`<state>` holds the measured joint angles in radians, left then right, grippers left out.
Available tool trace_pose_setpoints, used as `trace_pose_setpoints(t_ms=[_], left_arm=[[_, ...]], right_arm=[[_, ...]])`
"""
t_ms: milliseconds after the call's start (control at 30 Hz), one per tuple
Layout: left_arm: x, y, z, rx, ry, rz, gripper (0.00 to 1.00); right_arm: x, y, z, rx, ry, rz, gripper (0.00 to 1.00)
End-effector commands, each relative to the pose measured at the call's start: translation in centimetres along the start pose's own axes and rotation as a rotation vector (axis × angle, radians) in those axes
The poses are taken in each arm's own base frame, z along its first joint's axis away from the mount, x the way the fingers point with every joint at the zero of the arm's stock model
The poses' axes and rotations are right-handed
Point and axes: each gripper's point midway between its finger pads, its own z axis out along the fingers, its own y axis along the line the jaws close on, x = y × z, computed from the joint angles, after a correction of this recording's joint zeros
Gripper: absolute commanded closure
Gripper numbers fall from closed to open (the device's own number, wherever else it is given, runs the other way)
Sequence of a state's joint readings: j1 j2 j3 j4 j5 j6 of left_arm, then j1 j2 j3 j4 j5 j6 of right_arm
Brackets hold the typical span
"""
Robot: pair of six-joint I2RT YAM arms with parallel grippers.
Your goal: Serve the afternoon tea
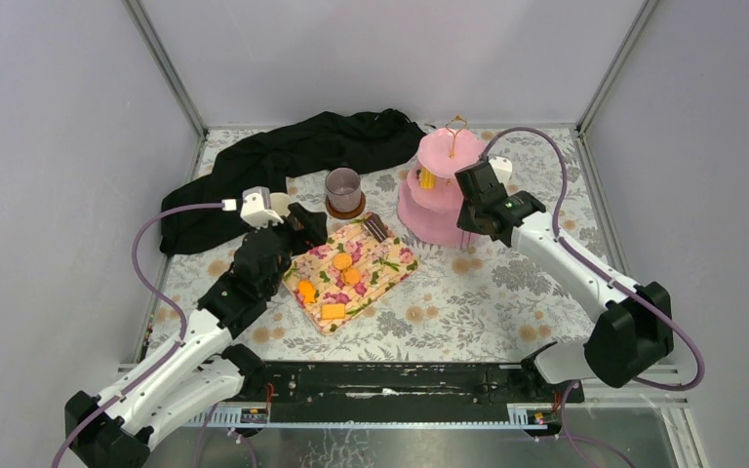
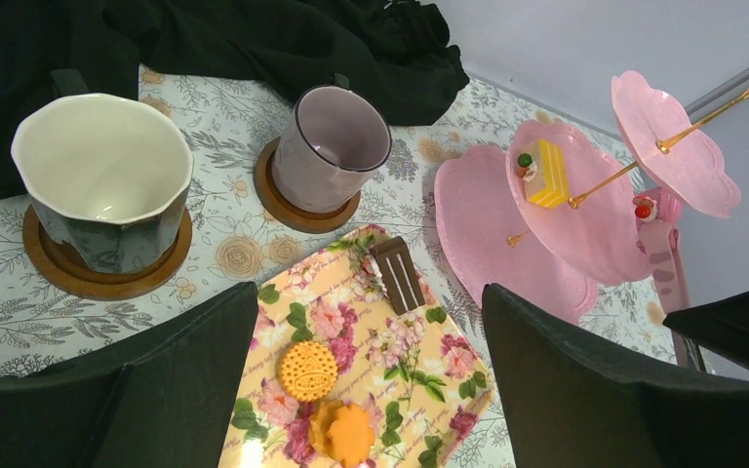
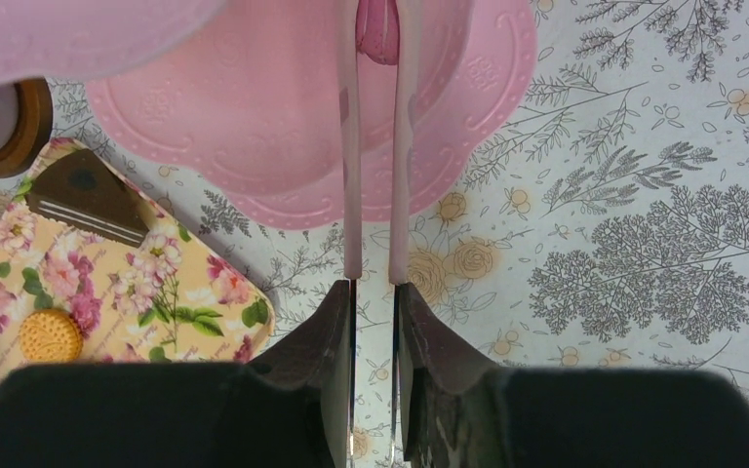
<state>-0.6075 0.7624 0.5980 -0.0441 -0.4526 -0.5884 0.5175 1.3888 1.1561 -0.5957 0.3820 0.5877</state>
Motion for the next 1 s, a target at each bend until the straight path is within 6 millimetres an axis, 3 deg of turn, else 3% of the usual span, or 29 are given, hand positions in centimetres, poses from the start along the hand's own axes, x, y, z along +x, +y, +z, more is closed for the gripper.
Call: trace_pose_setpoints(t_ms=[0,400,967], left_arm=[[-0.9,-0.5,0.3,0.020,-0.042,-0.023,0.08],[-0.9,-0.6,0.4,0.022,-0.039,-0.022,0.08],[-1.0,-0.4,0.5,0.012,-0.043,-0.017,0.08]], right_arm=[[-3.4,1.7,-0.3,-0.068,-0.068,0.018,0.83],[-3.9,1.7,2.3,-0.067,-0.044,0.014,0.83],[-5.7,2.0,4.2,-0.076,-0.051,0.011,0.83]])
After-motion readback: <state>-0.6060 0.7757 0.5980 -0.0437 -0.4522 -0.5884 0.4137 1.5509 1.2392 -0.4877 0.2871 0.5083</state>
